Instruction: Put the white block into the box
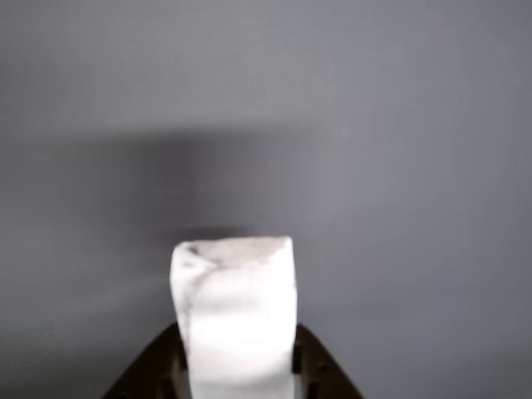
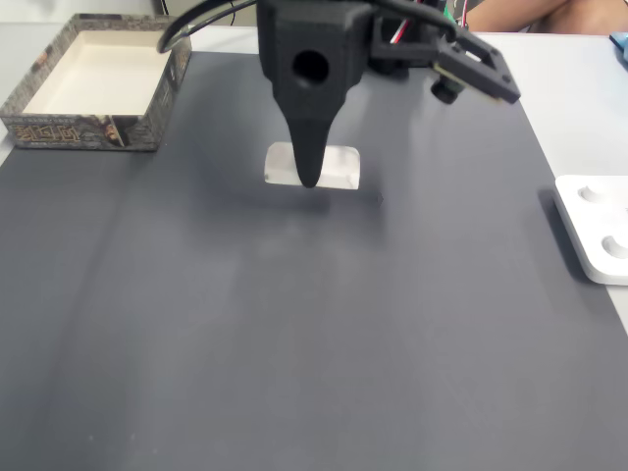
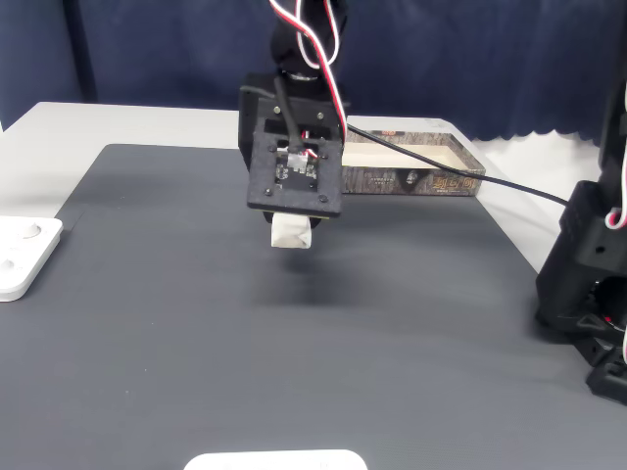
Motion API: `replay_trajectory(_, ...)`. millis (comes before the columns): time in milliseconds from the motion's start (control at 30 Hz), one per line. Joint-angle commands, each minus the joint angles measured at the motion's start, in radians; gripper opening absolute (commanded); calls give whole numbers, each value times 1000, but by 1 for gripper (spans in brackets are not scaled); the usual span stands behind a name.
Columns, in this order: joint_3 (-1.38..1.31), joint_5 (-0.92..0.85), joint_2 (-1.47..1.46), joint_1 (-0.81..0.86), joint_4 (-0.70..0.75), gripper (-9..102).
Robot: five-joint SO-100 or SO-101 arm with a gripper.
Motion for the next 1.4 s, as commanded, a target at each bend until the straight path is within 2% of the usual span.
replay_trajectory(0, 9, -43, 118, 29, 25, 10)
replay_trajectory(300, 49, -241, 207, 67, 92, -2)
replay_trajectory(967, 137, -308, 449, 229, 91, -2)
replay_trajectory(1367, 69, -555, 505, 453, 91, -2)
